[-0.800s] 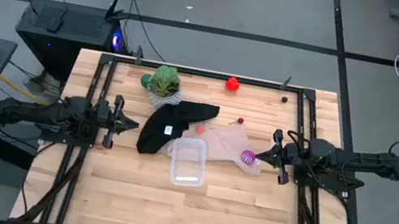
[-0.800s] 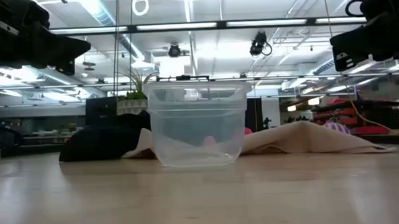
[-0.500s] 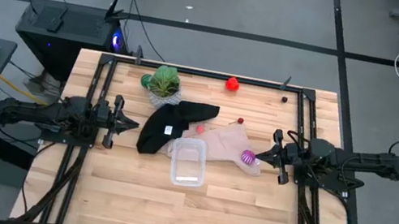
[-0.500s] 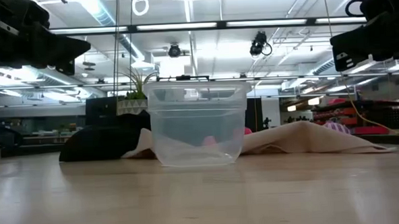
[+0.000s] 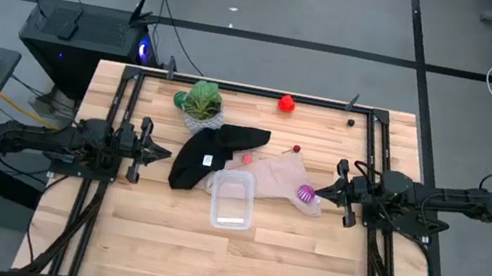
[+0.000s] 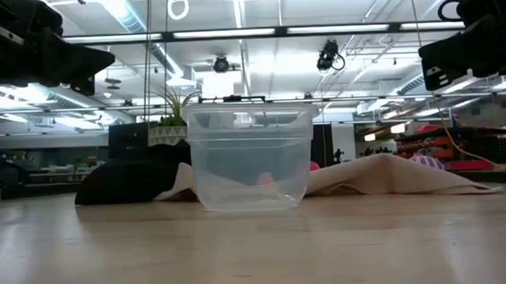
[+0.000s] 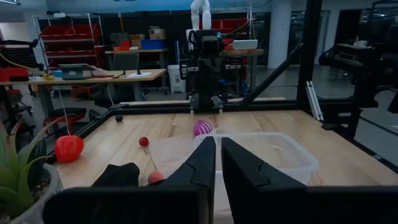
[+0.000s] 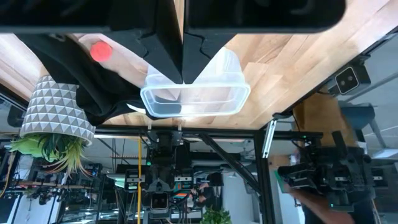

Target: Pick and placing Produce into tupperware

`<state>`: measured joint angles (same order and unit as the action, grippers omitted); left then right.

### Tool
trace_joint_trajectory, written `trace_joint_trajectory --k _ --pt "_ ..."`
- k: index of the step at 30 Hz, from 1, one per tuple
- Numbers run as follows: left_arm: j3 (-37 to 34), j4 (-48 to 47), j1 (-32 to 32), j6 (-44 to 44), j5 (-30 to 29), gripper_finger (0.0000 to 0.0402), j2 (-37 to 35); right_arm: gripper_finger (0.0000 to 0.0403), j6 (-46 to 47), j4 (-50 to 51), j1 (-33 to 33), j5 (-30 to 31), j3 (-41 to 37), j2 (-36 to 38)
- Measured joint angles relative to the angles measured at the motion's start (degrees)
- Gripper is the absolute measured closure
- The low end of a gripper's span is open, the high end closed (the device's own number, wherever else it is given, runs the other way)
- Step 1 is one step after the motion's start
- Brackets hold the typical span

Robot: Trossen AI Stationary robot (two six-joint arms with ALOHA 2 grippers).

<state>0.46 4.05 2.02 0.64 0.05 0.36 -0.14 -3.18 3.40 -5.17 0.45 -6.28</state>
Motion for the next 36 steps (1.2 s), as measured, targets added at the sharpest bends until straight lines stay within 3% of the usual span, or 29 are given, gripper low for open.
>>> trace_joint_trajectory --k 36 --pt "0.00 0.01 0.02 0.00 0.00 0.0378 0.00 0.0391 0.01 0.00 -0.02 -0.02 -0.01 0.00"
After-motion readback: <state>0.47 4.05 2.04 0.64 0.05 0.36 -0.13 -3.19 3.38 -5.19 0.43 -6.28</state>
